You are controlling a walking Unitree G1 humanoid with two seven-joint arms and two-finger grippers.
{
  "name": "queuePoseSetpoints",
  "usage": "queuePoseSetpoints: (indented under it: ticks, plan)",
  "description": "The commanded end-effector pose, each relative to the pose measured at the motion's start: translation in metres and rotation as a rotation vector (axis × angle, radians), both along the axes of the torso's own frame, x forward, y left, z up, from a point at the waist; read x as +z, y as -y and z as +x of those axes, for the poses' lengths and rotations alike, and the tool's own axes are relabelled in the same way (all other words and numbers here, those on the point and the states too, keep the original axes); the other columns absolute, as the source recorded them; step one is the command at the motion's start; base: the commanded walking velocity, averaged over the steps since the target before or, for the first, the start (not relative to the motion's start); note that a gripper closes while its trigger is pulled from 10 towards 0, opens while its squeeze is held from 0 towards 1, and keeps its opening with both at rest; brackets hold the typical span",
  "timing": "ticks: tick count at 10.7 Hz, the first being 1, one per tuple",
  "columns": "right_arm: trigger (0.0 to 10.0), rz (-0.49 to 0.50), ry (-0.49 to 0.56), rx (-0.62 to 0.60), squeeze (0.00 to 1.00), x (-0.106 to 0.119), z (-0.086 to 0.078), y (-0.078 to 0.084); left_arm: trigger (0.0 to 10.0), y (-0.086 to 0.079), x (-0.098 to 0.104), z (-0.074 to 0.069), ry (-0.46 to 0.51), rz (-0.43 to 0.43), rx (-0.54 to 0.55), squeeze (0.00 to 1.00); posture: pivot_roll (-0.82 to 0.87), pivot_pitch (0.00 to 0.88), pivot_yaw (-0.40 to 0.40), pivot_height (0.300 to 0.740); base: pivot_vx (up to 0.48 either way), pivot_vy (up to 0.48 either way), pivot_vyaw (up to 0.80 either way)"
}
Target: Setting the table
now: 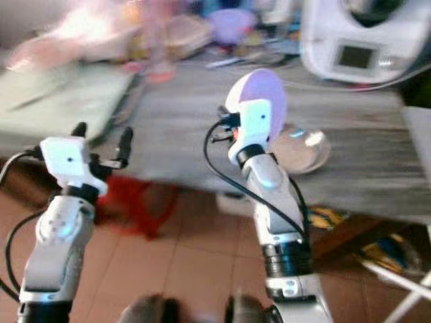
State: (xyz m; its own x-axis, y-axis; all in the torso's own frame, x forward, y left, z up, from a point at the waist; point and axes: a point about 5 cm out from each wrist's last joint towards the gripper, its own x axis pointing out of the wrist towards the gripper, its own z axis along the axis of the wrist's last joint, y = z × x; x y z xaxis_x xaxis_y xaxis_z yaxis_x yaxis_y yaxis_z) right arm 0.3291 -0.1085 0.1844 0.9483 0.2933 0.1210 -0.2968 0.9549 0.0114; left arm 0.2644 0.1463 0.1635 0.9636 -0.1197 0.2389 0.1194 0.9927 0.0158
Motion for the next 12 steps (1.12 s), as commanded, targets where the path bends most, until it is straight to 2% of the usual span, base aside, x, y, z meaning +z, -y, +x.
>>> queuePoseSetpoints:
  ticks: [1,3,4,7,10,12]
  plan:
    - [10.0,-0.027,0.002,-0.040,0.00,0.001,0.001,0.008,10.0,0.001,-0.007,-0.005,-0.040,-0.015,-0.001,0.00,0.05,0.111,0.037,0.740,0.000,0.000,0.00]
    - [10.0,-0.096,-0.045,-0.056,0.00,0.000,0.012,0.011,10.0,-0.002,-0.020,-0.019,-0.105,-0.026,-0.001,0.00,0.06,0.110,0.046,0.740,0.000,0.000,0.00]
    - [10.0,-0.111,-0.037,-0.019,0.00,0.008,0.021,0.009,10.0,-0.002,-0.025,-0.025,-0.129,-0.021,-0.003,0.00,0.06,0.119,0.046,0.740,0.000,0.000,0.00]
    - [10.0,-0.181,-0.065,0.055,0.00,0.010,0.027,-0.001,10.0,0.001,-0.025,-0.031,-0.150,-0.027,-0.012,0.00,0.07,0.127,0.038,0.740,0.000,0.000,0.00]
    - [10.0,-0.227,-0.178,0.202,0.00,0.007,0.034,-0.012,10.0,0.001,-0.032,-0.038,-0.212,-0.022,-0.029,0.00,0.09,0.135,0.032,0.740,0.000,0.000,0.00]
    - [10.0,-0.261,-0.214,0.262,0.00,0.005,0.036,-0.013,10.0,0.001,-0.034,-0.039,-0.228,-0.019,-0.026,0.00,0.09,0.140,0.028,0.740,0.000,0.000,0.00]
